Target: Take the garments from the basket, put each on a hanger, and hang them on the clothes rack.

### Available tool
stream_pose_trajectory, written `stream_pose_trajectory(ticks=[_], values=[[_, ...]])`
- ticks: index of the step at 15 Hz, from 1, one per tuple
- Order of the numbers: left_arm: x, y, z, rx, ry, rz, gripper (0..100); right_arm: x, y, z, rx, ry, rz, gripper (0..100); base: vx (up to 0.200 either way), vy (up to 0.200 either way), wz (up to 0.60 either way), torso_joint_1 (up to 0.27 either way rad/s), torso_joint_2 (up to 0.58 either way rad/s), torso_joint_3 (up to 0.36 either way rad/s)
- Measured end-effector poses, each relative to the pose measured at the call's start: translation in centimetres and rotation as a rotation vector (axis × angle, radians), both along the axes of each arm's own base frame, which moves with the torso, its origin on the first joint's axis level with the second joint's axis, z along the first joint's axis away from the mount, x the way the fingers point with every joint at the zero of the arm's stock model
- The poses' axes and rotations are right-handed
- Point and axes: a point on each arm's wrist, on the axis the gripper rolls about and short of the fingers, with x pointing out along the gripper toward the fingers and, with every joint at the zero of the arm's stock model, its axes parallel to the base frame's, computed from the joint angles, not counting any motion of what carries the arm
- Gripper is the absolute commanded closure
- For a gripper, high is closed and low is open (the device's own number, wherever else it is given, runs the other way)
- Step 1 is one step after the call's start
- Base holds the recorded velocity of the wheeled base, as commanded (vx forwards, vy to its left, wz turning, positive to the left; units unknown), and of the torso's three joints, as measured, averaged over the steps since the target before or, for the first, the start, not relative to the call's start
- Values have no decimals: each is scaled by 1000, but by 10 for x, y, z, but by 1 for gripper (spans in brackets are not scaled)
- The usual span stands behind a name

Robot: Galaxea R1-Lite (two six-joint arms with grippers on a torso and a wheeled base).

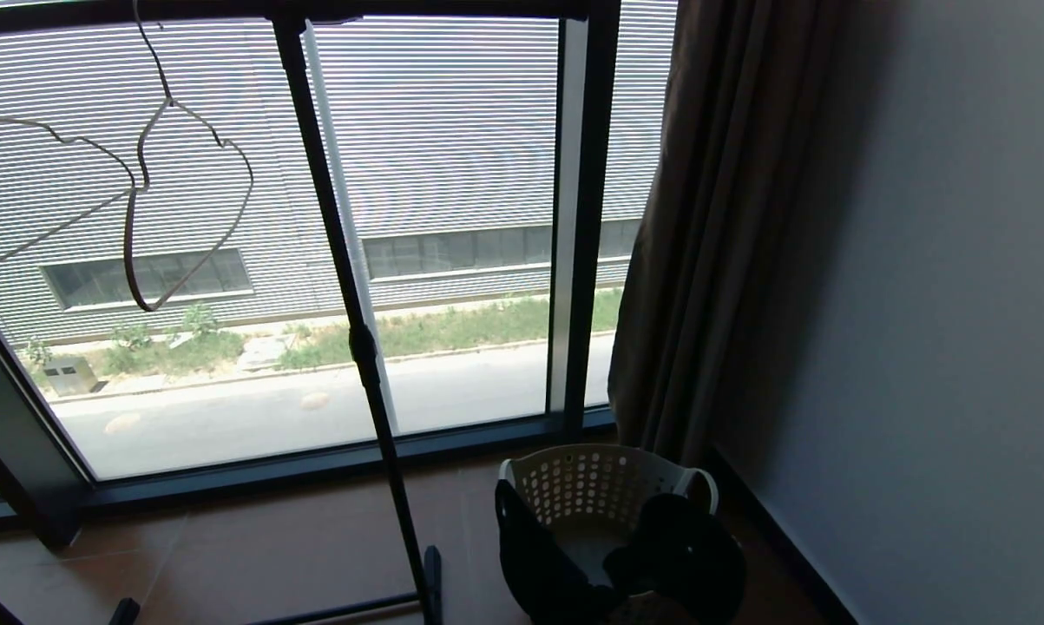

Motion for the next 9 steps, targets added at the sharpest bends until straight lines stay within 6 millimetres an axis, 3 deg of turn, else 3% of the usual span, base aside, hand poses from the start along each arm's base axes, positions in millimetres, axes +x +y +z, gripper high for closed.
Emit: stream_pose_trajectory(ticks=[3, 9], values=[[0, 0, 0, 0, 0, 0, 0, 0, 0, 0, 0, 0, 0, 0, 0, 0, -600, -1, 7, 2], [0, 0, 0, 0, 0, -1, 0, 0, 0, 0, 0, 0, 0, 0, 0, 0, 0, 0, 0, 0]])
